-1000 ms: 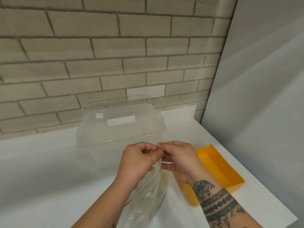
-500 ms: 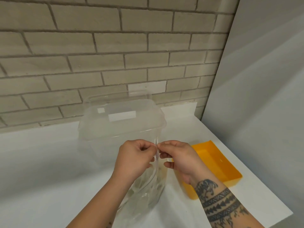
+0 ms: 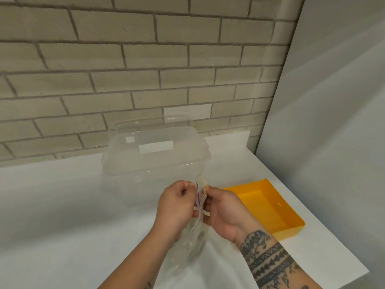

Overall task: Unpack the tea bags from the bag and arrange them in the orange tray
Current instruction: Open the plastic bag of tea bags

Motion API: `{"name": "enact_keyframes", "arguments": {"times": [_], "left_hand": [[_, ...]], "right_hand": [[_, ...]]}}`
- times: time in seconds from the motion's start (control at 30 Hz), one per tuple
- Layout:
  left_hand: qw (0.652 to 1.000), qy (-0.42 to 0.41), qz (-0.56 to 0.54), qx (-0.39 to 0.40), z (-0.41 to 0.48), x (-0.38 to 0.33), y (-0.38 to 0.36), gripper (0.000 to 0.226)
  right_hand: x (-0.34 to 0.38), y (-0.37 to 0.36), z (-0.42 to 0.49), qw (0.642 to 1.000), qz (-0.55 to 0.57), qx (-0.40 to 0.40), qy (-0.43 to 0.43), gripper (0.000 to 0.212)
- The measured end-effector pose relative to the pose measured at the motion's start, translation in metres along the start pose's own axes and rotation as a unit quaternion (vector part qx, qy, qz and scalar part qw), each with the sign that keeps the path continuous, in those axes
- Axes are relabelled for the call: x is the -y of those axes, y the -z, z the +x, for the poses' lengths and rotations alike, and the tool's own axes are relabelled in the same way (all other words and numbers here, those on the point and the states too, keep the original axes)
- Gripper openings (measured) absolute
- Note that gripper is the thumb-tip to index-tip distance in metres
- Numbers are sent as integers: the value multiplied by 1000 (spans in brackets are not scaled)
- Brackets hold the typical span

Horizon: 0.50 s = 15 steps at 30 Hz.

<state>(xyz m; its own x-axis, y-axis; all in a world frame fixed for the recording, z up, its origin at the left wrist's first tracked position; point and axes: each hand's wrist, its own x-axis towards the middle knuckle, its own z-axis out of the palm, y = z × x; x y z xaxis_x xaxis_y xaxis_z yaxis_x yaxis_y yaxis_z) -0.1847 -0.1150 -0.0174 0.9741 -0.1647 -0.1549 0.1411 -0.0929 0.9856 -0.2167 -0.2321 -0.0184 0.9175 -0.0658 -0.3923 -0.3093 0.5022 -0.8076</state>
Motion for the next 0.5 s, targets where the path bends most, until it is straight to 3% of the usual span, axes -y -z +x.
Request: {"name": "enact_keyframes", "arguments": {"times": [0.1,0.27,0.4,0.5], "left_hand": [[999,-25,36,-4,-4,-2,-2,17],[997,-51,52,-4,-3,-5,-4,14],[1000,-15,-14,17,-4,-6,-3,14],[997,25,-70,9,-5,-3,2,13]], "right_hand": [[0,2,-2,990,-113,-52,60,26],[3,-5,-20,936,-297,-130,137,36],[4,0,-20,937,-278,-153,143,26],[5,1,-17,972,-181,-121,92,25]]}}
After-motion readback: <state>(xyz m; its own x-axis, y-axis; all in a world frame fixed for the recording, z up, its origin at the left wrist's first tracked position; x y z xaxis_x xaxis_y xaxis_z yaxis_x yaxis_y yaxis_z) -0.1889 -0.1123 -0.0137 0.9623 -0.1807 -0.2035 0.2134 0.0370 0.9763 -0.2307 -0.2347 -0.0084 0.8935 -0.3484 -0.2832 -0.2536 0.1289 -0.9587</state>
